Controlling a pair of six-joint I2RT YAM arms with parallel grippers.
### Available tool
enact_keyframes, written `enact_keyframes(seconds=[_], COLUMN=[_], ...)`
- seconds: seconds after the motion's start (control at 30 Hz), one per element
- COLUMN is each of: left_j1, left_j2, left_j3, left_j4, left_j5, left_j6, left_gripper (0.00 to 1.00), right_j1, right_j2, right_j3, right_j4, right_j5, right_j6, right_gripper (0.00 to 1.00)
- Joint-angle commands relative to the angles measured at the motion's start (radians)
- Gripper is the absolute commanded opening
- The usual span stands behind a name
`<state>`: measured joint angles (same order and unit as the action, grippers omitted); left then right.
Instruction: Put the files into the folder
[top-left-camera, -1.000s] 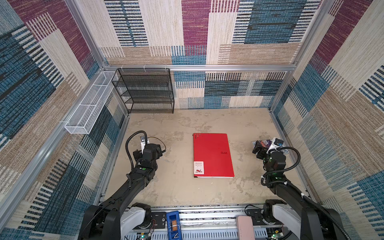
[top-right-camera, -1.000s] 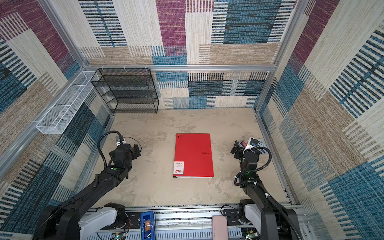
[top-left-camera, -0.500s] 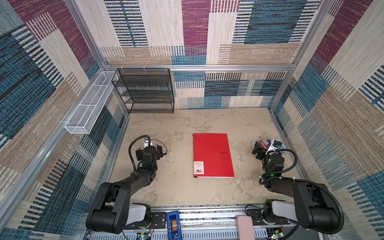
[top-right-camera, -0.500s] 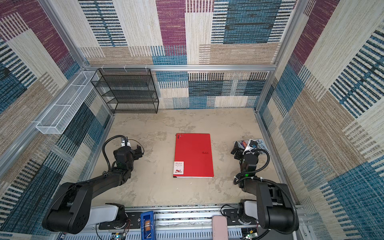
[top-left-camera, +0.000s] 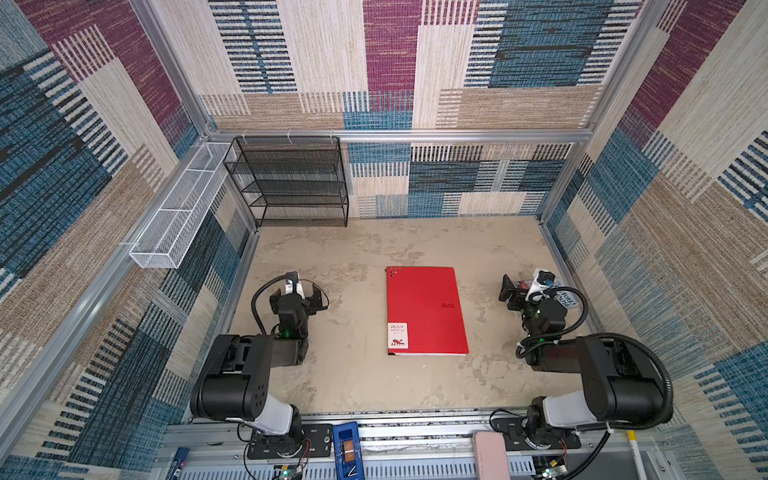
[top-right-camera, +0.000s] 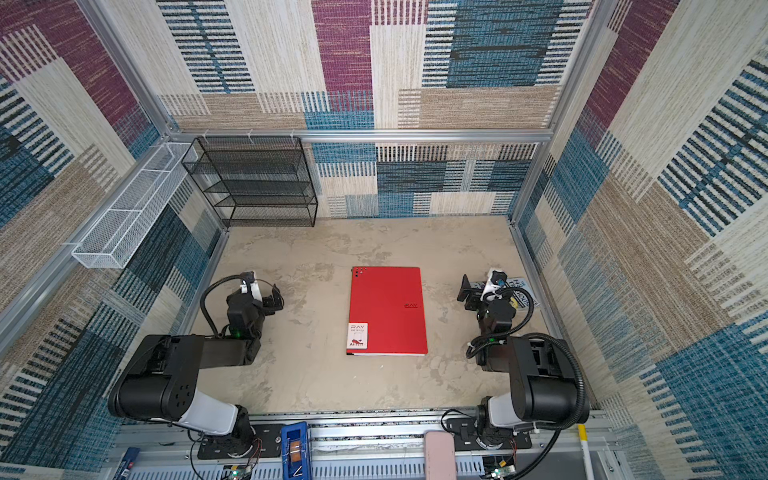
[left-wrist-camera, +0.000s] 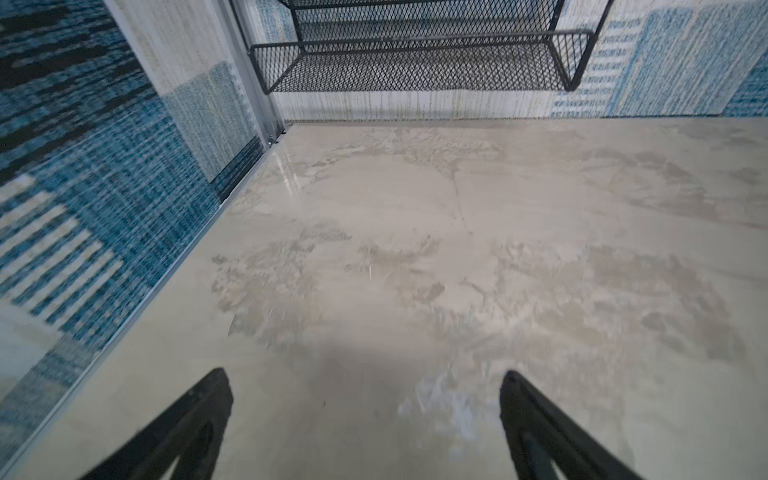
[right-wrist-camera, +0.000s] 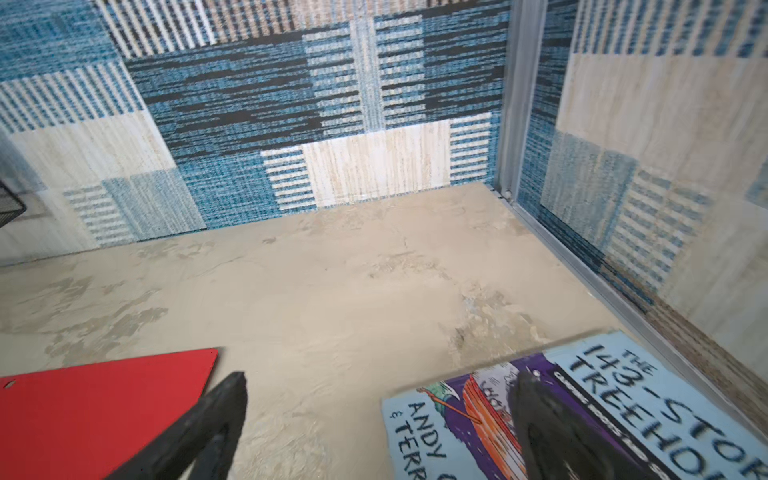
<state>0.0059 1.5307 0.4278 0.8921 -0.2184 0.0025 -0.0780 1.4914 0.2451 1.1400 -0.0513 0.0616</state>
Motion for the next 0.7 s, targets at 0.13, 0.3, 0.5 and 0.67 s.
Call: enact_keyframes(seconds=[0.13, 0.3, 0.5, 0.67], left_j1=[0.034, 0.011, 0.005, 0.006], left_j2=[0.008, 0.004, -0.003, -0.002], left_j3=[0.010, 0.014, 0.002, 0.002], left_j4=[-0.107, -0.116, -0.098, -0.098], left_j5=[0.121, 0.083, 0.077, 0.077], left_j6=[-0.045, -0.032, -0.029, -0.029], left_gripper=[1.00, 1.00, 0.99, 1.00], right_j1=[0.021, 0.034, 0.041, 0.041], right_j2=[0.045, 0.044, 0.041, 0.048], right_j3=[-0.043, -0.034, -0.028, -0.011], right_j4=[0.154, 0.141, 0.127, 0.107], right_j5=[-0.038, -0.036, -0.070, -0.072], right_j6=[-0.046, -0.066, -0.089, -0.089], right_gripper=[1.00, 1.00, 1.00, 1.00])
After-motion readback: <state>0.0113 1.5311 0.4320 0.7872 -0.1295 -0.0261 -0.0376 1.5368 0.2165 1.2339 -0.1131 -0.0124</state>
